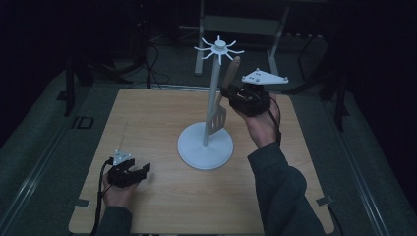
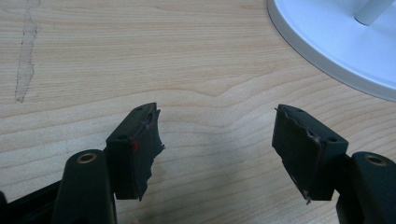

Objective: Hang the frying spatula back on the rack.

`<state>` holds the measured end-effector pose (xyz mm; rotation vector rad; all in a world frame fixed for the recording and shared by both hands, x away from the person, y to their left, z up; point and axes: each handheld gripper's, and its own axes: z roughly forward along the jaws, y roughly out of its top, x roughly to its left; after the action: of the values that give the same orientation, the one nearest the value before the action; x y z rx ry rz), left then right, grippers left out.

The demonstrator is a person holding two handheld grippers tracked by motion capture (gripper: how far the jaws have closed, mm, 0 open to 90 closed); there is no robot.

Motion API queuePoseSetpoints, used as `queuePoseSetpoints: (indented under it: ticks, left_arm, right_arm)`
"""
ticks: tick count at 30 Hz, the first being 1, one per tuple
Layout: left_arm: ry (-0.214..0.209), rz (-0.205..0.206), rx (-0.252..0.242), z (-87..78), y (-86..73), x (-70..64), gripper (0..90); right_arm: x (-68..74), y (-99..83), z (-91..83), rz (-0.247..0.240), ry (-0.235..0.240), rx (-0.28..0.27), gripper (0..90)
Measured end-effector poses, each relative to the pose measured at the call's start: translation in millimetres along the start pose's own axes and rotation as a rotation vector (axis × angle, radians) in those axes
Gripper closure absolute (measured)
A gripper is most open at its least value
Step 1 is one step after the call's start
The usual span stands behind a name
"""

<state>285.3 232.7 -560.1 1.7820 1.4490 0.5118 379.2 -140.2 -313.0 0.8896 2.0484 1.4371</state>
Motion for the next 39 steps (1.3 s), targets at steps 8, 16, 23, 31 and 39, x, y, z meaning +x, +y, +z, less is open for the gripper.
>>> queuePoseSetpoints:
  ticks: [8,16,23,31,39]
  left_arm:
    - [0.001,0.001,-0.001,-0.3,0.3,0.4,32.3]
    - [0.002,0.001,-0.003,-0.9,0.3,0.5,32.2]
    - [0.002,-0.002,-0.003,-1.0,0.4,0.7,32.2]
    - [0.003,-0.001,-0.004,-1.4,0.5,0.9,32.1]
    - [0.002,0.001,-0.003,-1.4,0.5,0.9,32.1]
  right_arm:
    - [-0.3,0.6,1.1,0.002,0.0,0.0,75.1]
    - [-0.7,0.8,2.5,-0.001,-0.003,0.007,75.1]
    - [-1.1,0.3,5.5,0.0,-0.003,0.013,75.1]
    - [-0.9,-0.6,8.6,-0.003,-0.003,0.017,75.1]
    - [-0.4,-0.9,9.7,0.003,-0.004,0.02,75.1]
